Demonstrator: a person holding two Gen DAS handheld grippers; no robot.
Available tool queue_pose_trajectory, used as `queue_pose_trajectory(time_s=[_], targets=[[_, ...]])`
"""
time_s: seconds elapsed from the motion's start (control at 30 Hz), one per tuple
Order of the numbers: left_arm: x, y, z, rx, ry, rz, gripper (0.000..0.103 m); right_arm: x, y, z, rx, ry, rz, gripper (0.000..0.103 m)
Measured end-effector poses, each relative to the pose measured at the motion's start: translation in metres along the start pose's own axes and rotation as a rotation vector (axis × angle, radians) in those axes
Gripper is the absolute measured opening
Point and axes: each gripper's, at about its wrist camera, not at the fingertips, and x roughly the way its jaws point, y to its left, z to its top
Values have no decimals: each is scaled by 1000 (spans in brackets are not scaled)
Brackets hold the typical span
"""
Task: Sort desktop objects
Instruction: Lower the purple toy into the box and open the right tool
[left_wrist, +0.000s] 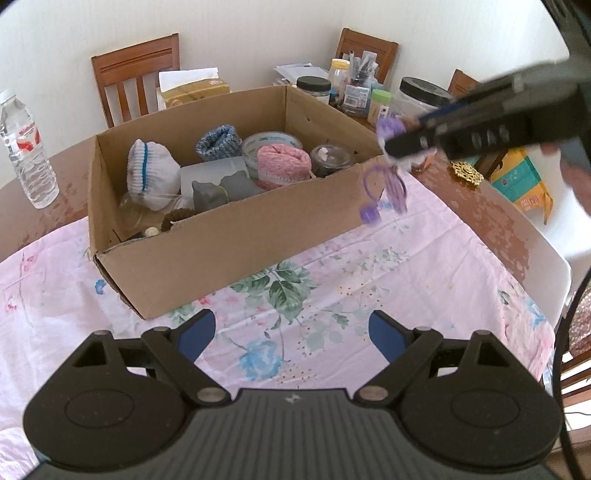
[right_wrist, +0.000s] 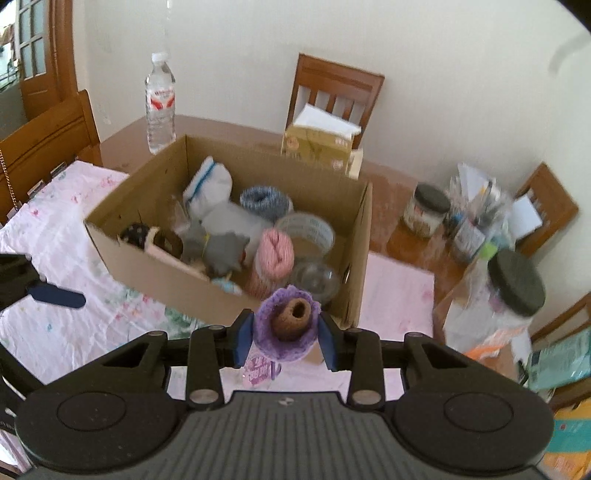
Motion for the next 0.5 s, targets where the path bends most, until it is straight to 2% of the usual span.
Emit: queue_pose_trajectory(time_s=[0.27,0.5], targets=[[-3,6,-1,-26,-13,8,90,-11,1,43,-68,-71,11,42],[-5,13,0,-49,-20,26,90,1,7,73,-109,-95,15,42]])
